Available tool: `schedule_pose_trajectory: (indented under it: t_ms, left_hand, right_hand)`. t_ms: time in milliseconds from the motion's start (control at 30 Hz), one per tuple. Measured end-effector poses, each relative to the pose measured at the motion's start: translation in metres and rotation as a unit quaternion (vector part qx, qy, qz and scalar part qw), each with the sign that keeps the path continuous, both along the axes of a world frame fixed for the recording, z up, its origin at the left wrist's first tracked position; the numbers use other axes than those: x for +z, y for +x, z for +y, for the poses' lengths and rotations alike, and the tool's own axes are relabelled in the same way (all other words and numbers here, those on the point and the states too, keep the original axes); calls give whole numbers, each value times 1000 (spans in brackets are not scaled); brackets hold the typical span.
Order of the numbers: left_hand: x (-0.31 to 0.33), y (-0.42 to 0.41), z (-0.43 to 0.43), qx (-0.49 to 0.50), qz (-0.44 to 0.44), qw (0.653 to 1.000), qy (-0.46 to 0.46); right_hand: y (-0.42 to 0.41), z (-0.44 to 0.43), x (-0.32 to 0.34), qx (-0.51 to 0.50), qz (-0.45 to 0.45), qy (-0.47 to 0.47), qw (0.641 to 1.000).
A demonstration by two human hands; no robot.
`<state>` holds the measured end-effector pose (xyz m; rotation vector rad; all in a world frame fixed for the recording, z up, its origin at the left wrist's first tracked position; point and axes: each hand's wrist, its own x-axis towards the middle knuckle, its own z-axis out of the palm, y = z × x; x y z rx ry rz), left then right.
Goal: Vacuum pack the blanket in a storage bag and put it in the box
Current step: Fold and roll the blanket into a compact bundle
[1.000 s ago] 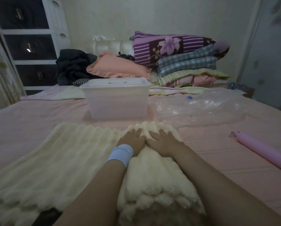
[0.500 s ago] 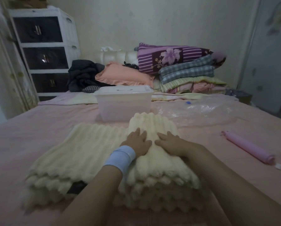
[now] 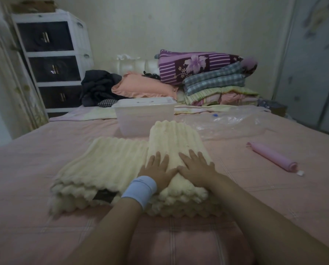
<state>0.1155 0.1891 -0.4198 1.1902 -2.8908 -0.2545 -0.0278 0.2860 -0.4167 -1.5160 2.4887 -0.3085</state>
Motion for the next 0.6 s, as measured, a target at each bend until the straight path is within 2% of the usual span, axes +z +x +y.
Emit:
schedule_pose_trajectory:
  t_ms: [67,133,200,333,400,500,567,600]
  left_hand:
    - [11,6,9,-19,22,997,-74]
    - [23,11,21,-63,91,986,-127]
    - [26,18,29,-96,124,983,-91]
    - [19,31,32,-95,62,993,27]
    - [25,32,27,-76,38,994,67]
    - [41,30,25,-46,-36,998,33]
    - [51,34,25,-18,9,999,33]
    - [57,37,24,-11,76,996,41]
  right_hand:
    - [-2,13,4,21,-22,-53,998]
    - [-6,28,9,20,-74,-133,988]
    - [-14,40,12,-23,-100,-163,981]
    - [-19,62,16,-142,-120,-60,981]
    - [-15,68,20,-165,-173,-53,969]
    - [-7,66,32,-190,-263,-147,934]
    - [2,63,44,-191,-316,-244,897]
    - [9,61,52,-174,-333,-284,882]
